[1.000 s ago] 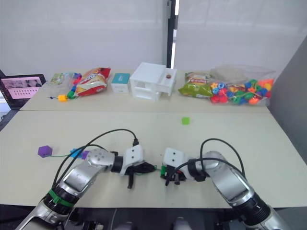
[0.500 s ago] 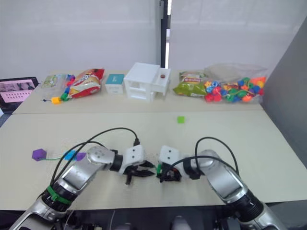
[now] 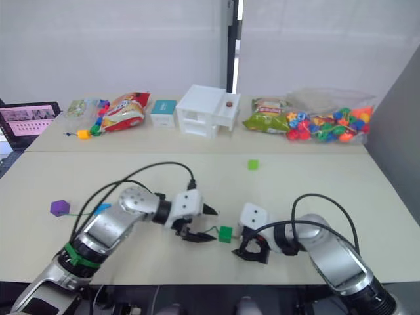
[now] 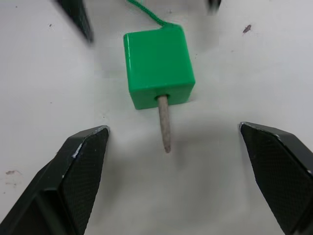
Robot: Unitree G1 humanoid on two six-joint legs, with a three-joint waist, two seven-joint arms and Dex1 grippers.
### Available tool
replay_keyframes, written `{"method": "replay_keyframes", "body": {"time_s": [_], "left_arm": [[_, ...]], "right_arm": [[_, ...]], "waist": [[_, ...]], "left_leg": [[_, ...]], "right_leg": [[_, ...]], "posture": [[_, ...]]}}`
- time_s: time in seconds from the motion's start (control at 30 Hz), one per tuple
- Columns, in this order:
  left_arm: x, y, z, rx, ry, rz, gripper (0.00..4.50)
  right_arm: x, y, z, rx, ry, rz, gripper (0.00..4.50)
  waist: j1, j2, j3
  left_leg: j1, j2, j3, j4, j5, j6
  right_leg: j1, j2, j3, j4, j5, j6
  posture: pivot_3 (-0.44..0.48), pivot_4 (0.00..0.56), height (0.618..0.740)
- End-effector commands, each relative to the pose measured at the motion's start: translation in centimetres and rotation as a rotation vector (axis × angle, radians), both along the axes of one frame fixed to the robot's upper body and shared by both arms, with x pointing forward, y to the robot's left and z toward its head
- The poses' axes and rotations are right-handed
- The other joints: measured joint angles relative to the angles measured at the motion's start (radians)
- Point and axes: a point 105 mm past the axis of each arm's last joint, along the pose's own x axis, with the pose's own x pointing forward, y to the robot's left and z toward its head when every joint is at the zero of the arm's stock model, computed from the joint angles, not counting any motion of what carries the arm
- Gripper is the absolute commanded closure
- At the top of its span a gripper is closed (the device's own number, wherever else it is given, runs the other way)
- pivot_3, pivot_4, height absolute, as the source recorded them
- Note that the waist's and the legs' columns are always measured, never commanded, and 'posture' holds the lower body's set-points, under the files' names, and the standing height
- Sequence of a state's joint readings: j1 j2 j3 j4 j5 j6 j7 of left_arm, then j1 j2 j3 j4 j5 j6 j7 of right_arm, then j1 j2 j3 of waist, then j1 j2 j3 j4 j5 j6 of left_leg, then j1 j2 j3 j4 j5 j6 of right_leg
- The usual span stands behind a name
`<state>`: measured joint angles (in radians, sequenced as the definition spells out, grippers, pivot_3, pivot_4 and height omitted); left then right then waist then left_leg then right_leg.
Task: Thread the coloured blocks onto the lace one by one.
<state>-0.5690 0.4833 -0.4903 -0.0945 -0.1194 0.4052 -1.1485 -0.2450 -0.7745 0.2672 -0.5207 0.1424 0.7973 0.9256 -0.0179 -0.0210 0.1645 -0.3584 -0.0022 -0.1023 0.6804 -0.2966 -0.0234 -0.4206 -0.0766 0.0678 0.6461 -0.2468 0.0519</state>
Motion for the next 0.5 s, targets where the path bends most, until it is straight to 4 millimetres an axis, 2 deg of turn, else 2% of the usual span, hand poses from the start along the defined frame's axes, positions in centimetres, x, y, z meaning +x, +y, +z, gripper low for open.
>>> {"method": "replay_keyframes", "body": {"time_s": [0.03,0.17,0.27,0.3,0.4,0.43,0.5], "left_arm": [[0.34,-0.74,-0.5,0.005,-0.03,-0.028,1.01],[1.02,-1.48,-1.04,0.008,-0.063,-0.026,1.01],[0.78,-1.64,-0.8,-0.011,-0.053,-0.047,1.77],[0.73,-1.64,-0.78,-0.015,-0.05,-0.048,2.16],[0.7,-1.65,-0.77,-0.018,-0.053,-0.048,3.15],[0.67,-1.65,-0.78,-0.018,-0.053,-0.049,3.3],[0.55,-1.6,-0.85,-0.016,-0.052,-0.054,3.3]], "right_arm": [[-0.15,-0.02,0.41,-0.006,-0.034,-0.002,0.0],[-0.09,0.1,0.33,-0.007,-0.044,-0.009,0.0],[-0.18,0.18,0.36,-0.006,-0.044,-0.006,0.0],[-0.21,0.21,0.36,-0.004,-0.044,-0.005,0.0],[-0.33,0.33,0.4,-0.002,-0.045,0.005,0.81],[-0.34,0.35,0.41,-0.002,-0.046,0.008,1.16],[-0.31,0.36,0.33,-0.006,-0.047,0.012,1.82]], "waist": [[0.0,0.0,0.0],[0.001,0.0,0.0],[0.001,0.0,0.0],[0.0,0.0,0.0],[0.001,0.0,0.0],[0.001,0.0,0.0],[0.002,0.0,0.0]], "left_leg": [[0.0,0.0,0.0,0.0,0.0,0.0],[0.0,0.0,0.0,0.0,0.0,0.0],[0.0,0.0,0.0,0.0,0.0,0.0],[0.0,0.0,0.0,0.0,0.0,0.0],[0.0,0.0,0.0,0.0,0.0,0.0],[0.0,0.0,0.0,0.0,0.0,0.0],[0.0,0.0,0.0,0.0,0.0,0.0]], "right_leg": [[0.0,0.0,0.0,0.0,0.0,0.0],[0.001,0.0,0.0,0.0,0.0,0.0],[0.001,0.0,0.0,0.0,0.0,0.0],[0.001,0.0,0.0,0.0,0.0,0.0],[0.001,0.0,0.0,0.0,0.0,0.0],[0.001,0.0,0.0,0.0,0.0,0.0],[0.001,0.0,0.0,0.0,0.0,0.0]], "posture": [[0.0,0.15,0.74],[0.0,0.15,0.74],[0.0,0.15,0.74],[0.0,0.15,0.74],[0.0,0.15,0.74],[0.0,0.15,0.74],[0.0,0.15,0.74]]}}
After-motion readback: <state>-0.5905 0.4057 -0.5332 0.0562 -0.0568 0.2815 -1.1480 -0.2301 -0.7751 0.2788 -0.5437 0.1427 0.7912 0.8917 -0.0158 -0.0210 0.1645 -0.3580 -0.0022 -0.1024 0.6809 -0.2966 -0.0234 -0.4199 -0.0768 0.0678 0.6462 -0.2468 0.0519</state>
